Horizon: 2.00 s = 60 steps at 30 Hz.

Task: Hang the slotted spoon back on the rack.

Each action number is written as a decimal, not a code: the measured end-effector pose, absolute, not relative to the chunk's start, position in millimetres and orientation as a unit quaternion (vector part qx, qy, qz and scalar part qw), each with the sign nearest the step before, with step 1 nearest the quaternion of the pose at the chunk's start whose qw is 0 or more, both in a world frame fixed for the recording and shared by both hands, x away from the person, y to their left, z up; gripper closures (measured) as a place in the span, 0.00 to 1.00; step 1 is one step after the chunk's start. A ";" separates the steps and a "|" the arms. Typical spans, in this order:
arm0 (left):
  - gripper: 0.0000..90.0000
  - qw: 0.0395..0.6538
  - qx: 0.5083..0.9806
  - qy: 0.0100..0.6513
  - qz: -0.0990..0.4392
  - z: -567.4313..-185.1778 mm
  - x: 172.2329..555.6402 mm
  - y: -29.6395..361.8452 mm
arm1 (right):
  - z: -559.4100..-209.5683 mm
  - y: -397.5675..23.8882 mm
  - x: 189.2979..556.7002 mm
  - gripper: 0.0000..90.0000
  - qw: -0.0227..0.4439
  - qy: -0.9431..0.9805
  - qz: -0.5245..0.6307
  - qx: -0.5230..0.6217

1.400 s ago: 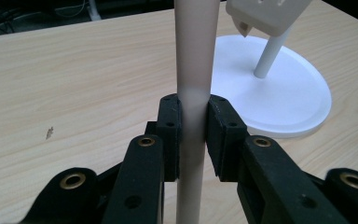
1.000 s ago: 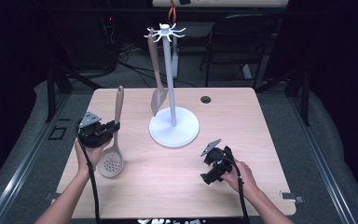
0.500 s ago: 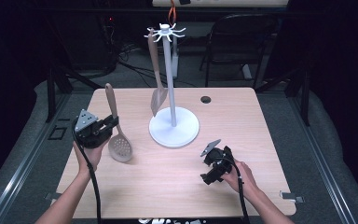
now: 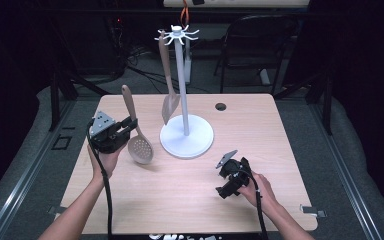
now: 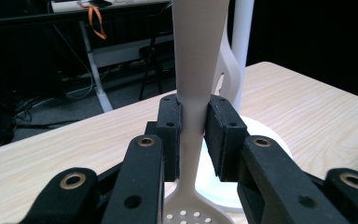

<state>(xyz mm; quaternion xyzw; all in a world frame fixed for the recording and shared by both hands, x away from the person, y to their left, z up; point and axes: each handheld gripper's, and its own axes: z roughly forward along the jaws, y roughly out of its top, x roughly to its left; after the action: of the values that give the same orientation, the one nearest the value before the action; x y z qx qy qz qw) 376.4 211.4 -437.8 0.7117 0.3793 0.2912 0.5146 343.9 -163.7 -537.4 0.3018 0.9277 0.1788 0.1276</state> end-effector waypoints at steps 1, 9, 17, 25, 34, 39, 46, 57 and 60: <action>0.84 0.515 0.713 0.378 0.289 -436.9 377.3 209.5 | -537.3 -163.8 343.8 0.05 0.129 0.928 0.177 0.302; 0.84 0.520 0.719 0.364 0.285 -428.6 382.6 195.5 | -537.8 -165.8 343.0 0.06 0.129 0.928 0.176 0.303; 0.84 0.519 0.725 0.354 0.282 -418.8 388.3 183.7 | -538.0 -164.4 342.2 0.06 0.126 0.927 0.181 0.303; 0.84 0.520 0.729 0.343 0.282 -408.8 392.9 174.4 | -538.5 -164.6 341.9 0.06 0.129 0.926 0.182 0.304; 0.84 0.522 0.730 0.339 0.280 -400.9 400.1 166.3 | -538.7 -164.3 342.3 0.06 0.127 0.927 0.180 0.303; 0.84 0.524 0.731 0.337 0.279 -396.6 404.9 161.3 | -539.2 -164.4 342.5 0.06 0.125 0.926 0.184 0.305; 0.84 0.526 0.731 0.337 0.274 -391.2 412.0 154.8 | -539.0 -164.6 342.4 0.06 0.124 0.926 0.183 0.306; 0.84 0.535 0.728 0.335 0.268 -381.8 418.7 150.3 | -537.8 -165.4 342.8 0.06 0.130 0.928 0.175 0.302; 0.84 0.533 0.729 0.334 0.269 -378.8 420.5 149.1 | -538.7 -165.3 342.7 0.06 0.128 0.927 0.181 0.304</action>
<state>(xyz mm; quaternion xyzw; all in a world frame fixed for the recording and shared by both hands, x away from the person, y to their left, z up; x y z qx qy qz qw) 420.5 149.1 -378.8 0.7290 0.3344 0.2695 0.5331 342.7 -165.3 -538.7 0.3039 0.9266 0.1810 0.1277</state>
